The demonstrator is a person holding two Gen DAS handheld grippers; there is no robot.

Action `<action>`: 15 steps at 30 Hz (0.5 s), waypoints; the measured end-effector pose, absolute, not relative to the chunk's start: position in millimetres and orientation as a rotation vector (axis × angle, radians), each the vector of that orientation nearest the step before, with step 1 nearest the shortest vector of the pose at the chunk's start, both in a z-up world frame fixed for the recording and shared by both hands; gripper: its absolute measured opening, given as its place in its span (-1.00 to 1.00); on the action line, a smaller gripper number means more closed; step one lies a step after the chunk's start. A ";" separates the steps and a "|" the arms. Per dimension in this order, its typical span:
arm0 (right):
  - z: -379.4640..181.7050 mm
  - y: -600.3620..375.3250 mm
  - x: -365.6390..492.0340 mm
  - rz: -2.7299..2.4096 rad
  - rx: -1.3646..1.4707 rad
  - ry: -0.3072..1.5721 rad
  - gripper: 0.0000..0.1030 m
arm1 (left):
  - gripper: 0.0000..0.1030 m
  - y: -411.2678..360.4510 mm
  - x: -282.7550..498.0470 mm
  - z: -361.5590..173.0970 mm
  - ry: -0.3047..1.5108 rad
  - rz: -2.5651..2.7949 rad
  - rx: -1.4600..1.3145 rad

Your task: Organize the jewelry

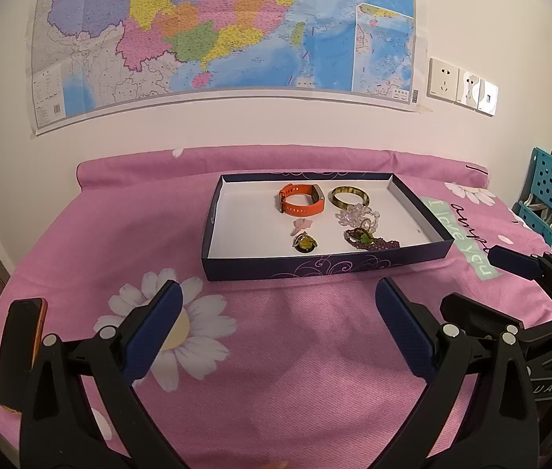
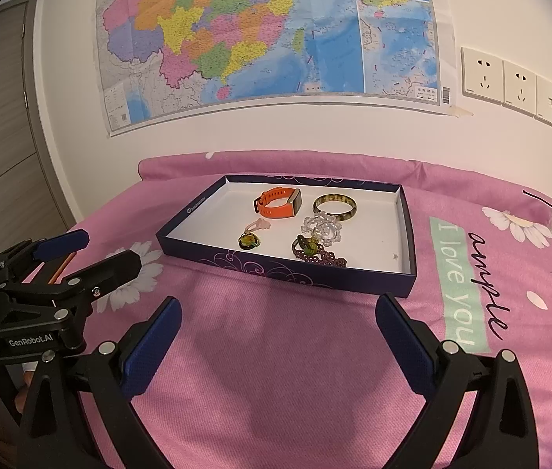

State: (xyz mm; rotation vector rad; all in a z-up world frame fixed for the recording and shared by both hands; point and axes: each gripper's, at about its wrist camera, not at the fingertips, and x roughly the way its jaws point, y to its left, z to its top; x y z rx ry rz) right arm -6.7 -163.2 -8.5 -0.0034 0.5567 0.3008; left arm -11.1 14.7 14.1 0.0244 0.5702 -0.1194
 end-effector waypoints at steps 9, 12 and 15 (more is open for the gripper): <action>-8.2 -163.2 -6.9 0.299 -0.003 0.556 0.86 | 0.89 14.1 -11.9 13.1 0.571 -0.119 0.024; -8.4 -163.3 -6.7 0.299 -0.002 0.557 0.86 | 0.89 14.0 -11.6 12.9 0.571 -0.120 0.024; -8.5 -163.0 -7.0 0.298 -0.002 0.556 0.86 | 0.89 14.5 -11.7 13.4 0.570 -0.119 0.023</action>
